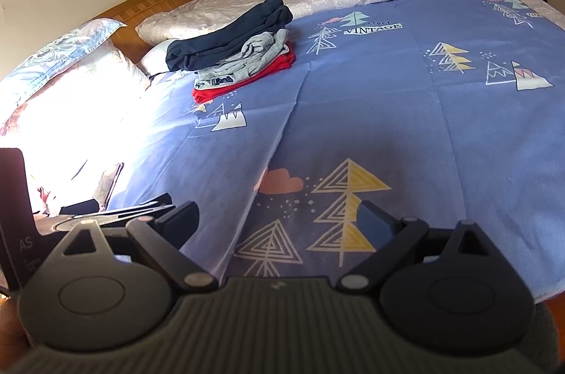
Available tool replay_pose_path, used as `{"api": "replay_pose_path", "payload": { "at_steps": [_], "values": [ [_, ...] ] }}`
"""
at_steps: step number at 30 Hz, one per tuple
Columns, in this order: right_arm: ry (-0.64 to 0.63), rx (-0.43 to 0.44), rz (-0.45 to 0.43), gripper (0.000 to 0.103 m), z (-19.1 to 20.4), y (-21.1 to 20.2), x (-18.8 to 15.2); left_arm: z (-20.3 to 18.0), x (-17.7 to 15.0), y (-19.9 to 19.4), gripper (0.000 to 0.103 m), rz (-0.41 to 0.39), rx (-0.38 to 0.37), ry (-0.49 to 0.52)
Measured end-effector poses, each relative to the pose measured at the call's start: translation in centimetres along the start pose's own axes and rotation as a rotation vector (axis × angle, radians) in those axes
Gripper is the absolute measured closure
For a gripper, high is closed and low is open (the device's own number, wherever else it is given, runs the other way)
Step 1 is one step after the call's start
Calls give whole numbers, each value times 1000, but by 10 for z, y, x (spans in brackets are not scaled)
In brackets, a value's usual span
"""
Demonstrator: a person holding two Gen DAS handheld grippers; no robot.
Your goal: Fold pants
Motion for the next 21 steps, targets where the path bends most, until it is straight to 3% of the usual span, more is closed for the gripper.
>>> {"api": "replay_pose_path", "payload": {
  "at_steps": [21],
  "values": [
    [7, 5, 3, 6, -2, 1, -1, 2, -1, 4, 0, -8, 19, 13]
  ]
}}
Point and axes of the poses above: each gripper's, at about its wrist camera, not at the fingertips, and y roughly the way its jaws point, z to its left, x to its top, the point moved 6 cm from there along y, roughly the way its jaws point, and after that the axes turned 11 degrees about x, right-handed, at the moved point
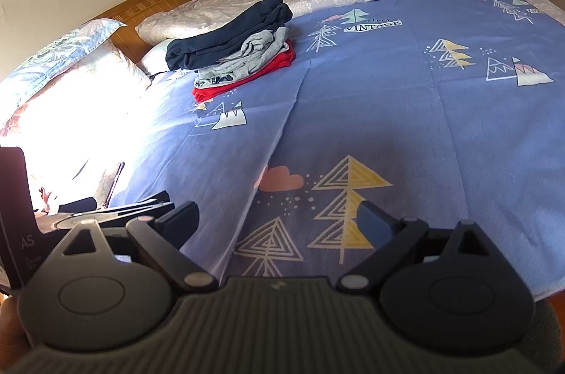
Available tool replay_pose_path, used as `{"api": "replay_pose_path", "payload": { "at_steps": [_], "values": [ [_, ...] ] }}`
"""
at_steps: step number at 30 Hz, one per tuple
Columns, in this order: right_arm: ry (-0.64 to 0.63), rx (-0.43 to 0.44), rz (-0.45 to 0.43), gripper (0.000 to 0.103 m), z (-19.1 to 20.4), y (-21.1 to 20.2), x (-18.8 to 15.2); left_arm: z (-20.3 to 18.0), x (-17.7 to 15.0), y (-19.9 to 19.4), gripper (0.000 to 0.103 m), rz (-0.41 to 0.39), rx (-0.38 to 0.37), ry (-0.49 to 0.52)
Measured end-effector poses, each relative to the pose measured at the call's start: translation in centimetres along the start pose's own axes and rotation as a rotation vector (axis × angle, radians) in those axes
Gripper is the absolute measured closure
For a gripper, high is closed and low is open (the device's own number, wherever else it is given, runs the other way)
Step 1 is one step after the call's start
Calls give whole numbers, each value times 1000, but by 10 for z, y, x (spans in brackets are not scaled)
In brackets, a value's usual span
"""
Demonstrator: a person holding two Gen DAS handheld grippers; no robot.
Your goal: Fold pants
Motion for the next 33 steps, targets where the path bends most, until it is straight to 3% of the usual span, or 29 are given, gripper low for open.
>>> {"api": "replay_pose_path", "payload": {
  "at_steps": [33],
  "values": [
    [-2, 6, 7, 6, -2, 1, -2, -2, -2, 1, 0, 17, -11, 5]
  ]
}}
Point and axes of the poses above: each gripper's, at about its wrist camera, not at the fingertips, and y roughly the way its jaws point, z to its left, x to its top, the point moved 6 cm from there along y, roughly the way its jaws point, and after that the axes turned 11 degrees about x, right-handed, at the moved point
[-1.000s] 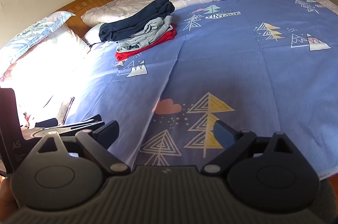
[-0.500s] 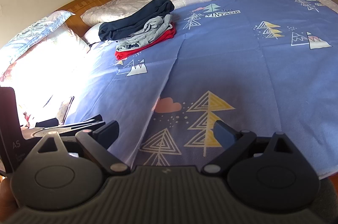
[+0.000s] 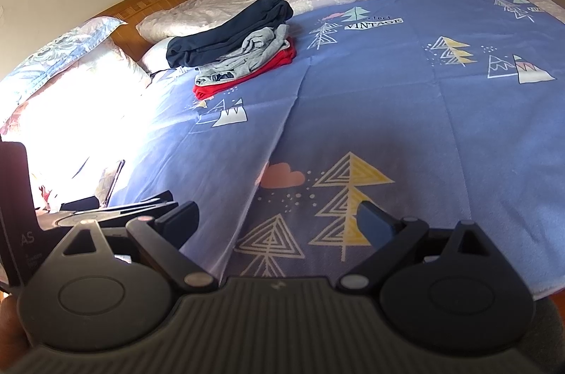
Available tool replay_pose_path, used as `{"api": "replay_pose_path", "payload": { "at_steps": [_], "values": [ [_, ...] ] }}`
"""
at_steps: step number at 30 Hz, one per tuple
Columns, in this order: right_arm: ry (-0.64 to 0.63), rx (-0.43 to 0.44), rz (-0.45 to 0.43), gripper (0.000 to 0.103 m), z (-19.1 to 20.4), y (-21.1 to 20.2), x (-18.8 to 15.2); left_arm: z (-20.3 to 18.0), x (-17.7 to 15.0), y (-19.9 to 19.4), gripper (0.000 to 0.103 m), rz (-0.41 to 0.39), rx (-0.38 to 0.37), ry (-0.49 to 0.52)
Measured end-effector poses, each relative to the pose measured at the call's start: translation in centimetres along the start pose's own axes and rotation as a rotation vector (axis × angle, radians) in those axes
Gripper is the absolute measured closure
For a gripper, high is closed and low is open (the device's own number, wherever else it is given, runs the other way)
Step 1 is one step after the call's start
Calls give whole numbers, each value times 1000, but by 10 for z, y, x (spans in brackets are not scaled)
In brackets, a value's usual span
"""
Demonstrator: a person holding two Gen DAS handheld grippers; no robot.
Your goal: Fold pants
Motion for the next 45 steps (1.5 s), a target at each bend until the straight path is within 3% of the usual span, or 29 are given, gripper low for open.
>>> {"api": "replay_pose_path", "payload": {
  "at_steps": [45],
  "values": [
    [9, -3, -3, 6, 0, 1, -1, 1, -4, 4, 0, 11, -6, 12]
  ]
}}
Point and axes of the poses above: each gripper's, at about its wrist camera, not at the fingertips, and y roughly the way its jaws point, z to its left, x to its top, the point moved 6 cm from there along y, roughly the way its jaws point, and after that the axes turned 11 degrees about x, right-handed, at the moved point
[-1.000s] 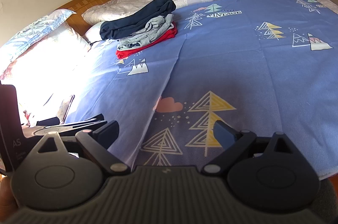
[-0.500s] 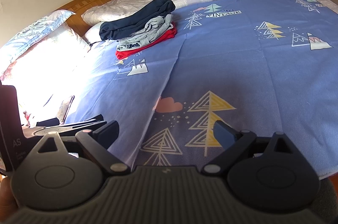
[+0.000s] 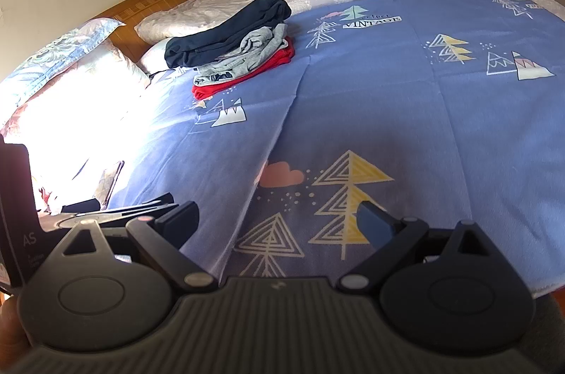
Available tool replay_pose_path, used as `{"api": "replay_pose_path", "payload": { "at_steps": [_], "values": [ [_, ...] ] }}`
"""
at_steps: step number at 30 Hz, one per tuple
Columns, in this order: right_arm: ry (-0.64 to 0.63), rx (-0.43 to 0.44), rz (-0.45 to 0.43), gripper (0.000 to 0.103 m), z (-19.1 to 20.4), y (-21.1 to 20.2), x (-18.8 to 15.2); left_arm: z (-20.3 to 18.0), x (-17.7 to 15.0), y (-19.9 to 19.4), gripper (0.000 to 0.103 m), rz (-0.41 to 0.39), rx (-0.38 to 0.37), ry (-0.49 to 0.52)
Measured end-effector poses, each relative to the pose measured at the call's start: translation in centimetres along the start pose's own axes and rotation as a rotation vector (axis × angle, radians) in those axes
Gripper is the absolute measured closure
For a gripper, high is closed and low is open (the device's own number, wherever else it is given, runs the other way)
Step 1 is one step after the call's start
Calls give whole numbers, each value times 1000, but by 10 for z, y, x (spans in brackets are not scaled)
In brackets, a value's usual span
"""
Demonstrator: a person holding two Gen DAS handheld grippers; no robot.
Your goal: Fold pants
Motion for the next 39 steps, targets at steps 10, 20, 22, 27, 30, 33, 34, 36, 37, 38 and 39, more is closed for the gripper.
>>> {"api": "replay_pose_path", "payload": {
  "at_steps": [10, 20, 22, 27, 30, 33, 34, 36, 37, 38, 39],
  "values": [
    [7, -2, 0, 6, 0, 1, -2, 0, -1, 2, 0, 10, 0, 1],
    [10, -2, 1, 6, 0, 2, -2, 0, -2, 3, 0, 15, 0, 2],
    [10, -2, 1, 6, 0, 2, -2, 0, -2, 3, 0, 16, 0, 1],
    [10, -2, 1, 6, -1, 2, -2, 0, -3, 3, 0, 17, 1, 1],
    [10, -2, 1, 6, 0, 2, -2, 0, -4, 4, 0, 18, 1, 1],
    [10, -2, 1, 6, 0, 2, -2, 0, -4, 4, 0, 19, 0, 1],
    [11, -2, 2, 6, 0, 2, -2, 0, -3, 4, 0, 18, 0, 1],
    [10, -2, 1, 6, -1, 2, -2, 1, -4, 4, 0, 20, 0, 1],
    [10, -2, 2, 6, -1, 2, -2, 0, -4, 4, 0, 21, -1, 0],
    [10, -2, 2, 6, 0, 2, -2, 1, -5, 5, 0, 22, 0, -1],
    [10, -2, 2, 6, -1, 2, -2, 1, -6, 5, 0, 23, 0, -2]
  ]
}}
Point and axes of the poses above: each gripper's, at about its wrist camera, not at the fingertips, and y roughly the way its jaws point, z to its left, x to its top, the point moved 6 cm from there along y, roughly the way its jaws point, and after that the axes turned 11 degrees about x, right-handed, at the moved point
